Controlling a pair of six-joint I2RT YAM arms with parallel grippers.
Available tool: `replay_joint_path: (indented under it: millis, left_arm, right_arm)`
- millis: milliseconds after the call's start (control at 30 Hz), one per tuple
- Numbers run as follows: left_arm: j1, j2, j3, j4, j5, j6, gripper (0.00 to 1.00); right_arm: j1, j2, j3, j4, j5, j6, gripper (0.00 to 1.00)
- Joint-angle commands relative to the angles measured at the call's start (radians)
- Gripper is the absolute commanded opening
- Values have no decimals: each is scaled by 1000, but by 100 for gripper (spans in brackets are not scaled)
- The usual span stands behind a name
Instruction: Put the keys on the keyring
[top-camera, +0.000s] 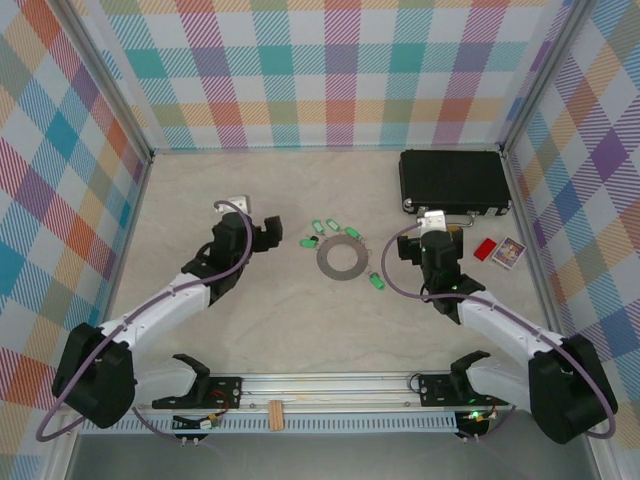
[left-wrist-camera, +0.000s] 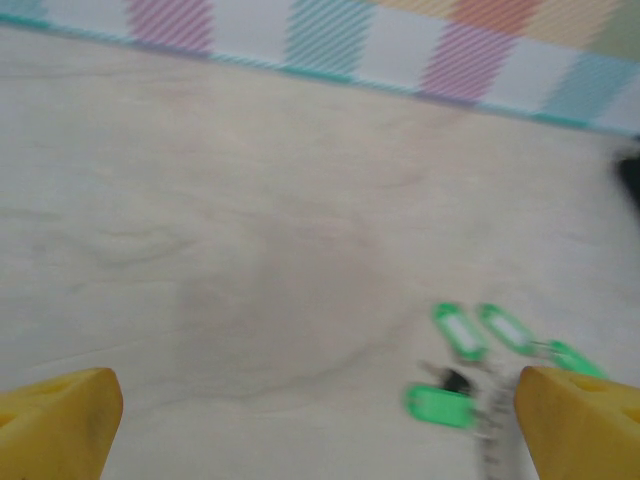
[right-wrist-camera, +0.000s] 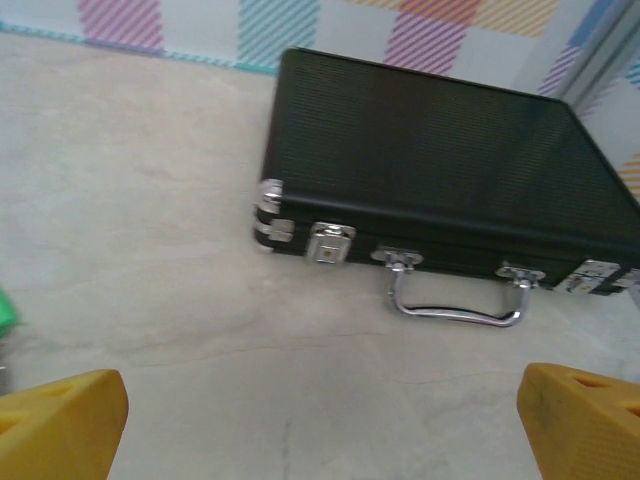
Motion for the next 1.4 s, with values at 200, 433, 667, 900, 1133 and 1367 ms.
replay_joint_path:
  millis: [200, 433, 667, 900, 1133, 1367]
  left_arm:
    - [149, 107, -2, -38, -168, 215, 100]
    - [259, 170, -174, 299, -169, 161, 100]
    - [287, 202, -305, 626, -82, 261, 100]
    - [289, 345, -414, 988, 3, 327, 100]
    - [333, 372, -335, 857, 109, 311, 100]
    - [352, 372, -332, 854, 118, 294, 100]
  right_arm:
    - [-139, 166, -78, 382, -36, -16, 99]
    - [-173, 313, -153, 684, -111, -50, 99]
    - [-217, 364, -206, 820, -247, -72, 99]
    - [-270, 375, -220, 838, -389, -67, 99]
    - [-312, 430, -165, 787, -480, -21, 99]
    - [-360, 420, -73, 591, -450, 50, 99]
